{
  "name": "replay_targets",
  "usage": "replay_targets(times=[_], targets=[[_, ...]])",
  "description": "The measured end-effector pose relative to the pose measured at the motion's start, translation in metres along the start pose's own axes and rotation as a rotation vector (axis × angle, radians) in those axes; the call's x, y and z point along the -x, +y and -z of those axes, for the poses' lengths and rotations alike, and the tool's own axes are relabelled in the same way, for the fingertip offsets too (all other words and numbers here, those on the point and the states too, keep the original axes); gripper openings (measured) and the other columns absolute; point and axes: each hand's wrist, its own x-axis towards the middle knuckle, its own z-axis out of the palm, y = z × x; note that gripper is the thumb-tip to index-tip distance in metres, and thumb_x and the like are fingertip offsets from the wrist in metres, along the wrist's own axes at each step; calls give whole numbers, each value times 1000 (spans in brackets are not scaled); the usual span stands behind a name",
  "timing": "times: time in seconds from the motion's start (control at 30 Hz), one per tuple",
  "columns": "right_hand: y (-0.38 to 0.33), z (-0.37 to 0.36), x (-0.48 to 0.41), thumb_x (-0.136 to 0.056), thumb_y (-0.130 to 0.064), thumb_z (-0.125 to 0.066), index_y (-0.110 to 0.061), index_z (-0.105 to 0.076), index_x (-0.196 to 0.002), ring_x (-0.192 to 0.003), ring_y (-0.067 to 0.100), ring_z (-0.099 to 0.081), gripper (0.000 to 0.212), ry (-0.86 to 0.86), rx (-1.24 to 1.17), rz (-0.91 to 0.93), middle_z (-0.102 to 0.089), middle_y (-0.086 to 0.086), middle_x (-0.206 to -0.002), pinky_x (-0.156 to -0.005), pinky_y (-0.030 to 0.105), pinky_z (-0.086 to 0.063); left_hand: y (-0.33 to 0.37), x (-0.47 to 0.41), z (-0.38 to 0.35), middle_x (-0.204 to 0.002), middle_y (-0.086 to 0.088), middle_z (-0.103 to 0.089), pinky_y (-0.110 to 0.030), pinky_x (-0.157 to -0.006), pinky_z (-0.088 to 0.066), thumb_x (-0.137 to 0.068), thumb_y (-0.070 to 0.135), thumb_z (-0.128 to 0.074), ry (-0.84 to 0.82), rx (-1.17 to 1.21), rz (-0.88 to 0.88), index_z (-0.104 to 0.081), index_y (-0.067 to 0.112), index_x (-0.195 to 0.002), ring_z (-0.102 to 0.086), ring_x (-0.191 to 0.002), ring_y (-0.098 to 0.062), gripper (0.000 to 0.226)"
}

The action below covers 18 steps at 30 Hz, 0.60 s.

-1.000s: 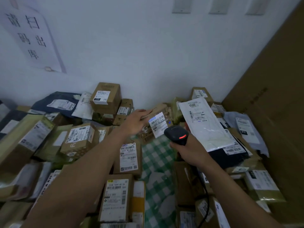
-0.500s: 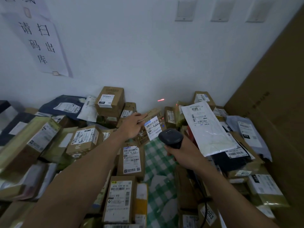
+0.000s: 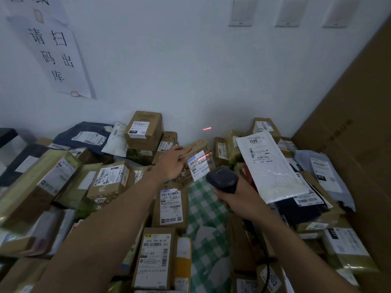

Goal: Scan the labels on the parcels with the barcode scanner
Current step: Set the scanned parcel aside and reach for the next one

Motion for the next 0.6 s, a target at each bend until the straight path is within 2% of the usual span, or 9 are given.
replay_targets(times=[0.07,0.13,0.2,0.27,0.33,0.4,0.43,0.6], targets=[[1,1,-2,-96,-18,-69,-38,-60,-101,-83,16,-71,22,-8,-10,10,-74,5,-95,-85,43,-59,1,-3,0,-159,0,-36,-45,-115,-41,-108,27,-48,4,-14,6,-40,35,-155,-42,-140,-23,48],[4,4,-7,-95,-18,-70,-43,-58,-101,-86,17,-72,28,-3,-16,15,-74,3,-99,-82,39,-59,0,-7,-2,-160,0,-35,-50,-114,-42,-107,29,-49,18,-6,13,-40,38,-154,-41,-141,-23,49],[4,9,-16,-96,-18,-70,-40,-62,-108,-82,12,-72,27,-8,-41,-1,-74,3,-97,-73,29,-57,0,-12,-4,-157,-2,-36,-52,-112,-45,-106,29,-50,53,74,50,-41,36,-154,-42,-140,-24,49],[3,15,-32,-96,-18,-69,-29,-64,-117,-64,-1,-65,24,-2,-56,-14,-72,1,-87,-59,18,-51,3,-21,-6,-151,-5,-42,-51,-108,-49,-106,27,-51,116,185,96,-42,33,-154,-47,-136,-25,50],[3,20,-53,-96,-21,-70,-27,-65,-120,-62,-2,-63,25,29,-59,-21,-74,0,-88,-58,17,-50,5,-33,-10,-146,-3,-49,-42,-102,-54,-106,25,-52,170,291,157,-45,30,-152,-53,-131,-22,47],[3,23,-75,-96,-27,-71,-25,-67,-119,-70,2,-65,24,67,-66,-31,-75,-3,-93,-65,21,-50,5,-43,-15,-136,3,-56,-24,-83,-55,-106,18,-52,192,366,223,-52,24,-147,-56,-119,-13,42],[4,24,-86,-96,-30,-71,-24,-68,-118,-70,2,-65,23,76,-75,-40,-75,-4,-93,-66,22,-49,3,-49,-19,-134,1,-60,-21,-78,-53,-105,14,-53,193,397,255,-53,22,-146,-58,-115,-13,41],[11,28,-128,-95,-35,-72,-28,-70,-114,-58,1,-62,20,97,-148,-62,-75,-1,-83,-64,23,-52,-17,-75,-35,-142,-4,-60,-38,-101,-54,-95,-1,-64,186,548,419,-45,27,-152,-57,-132,-23,66]])
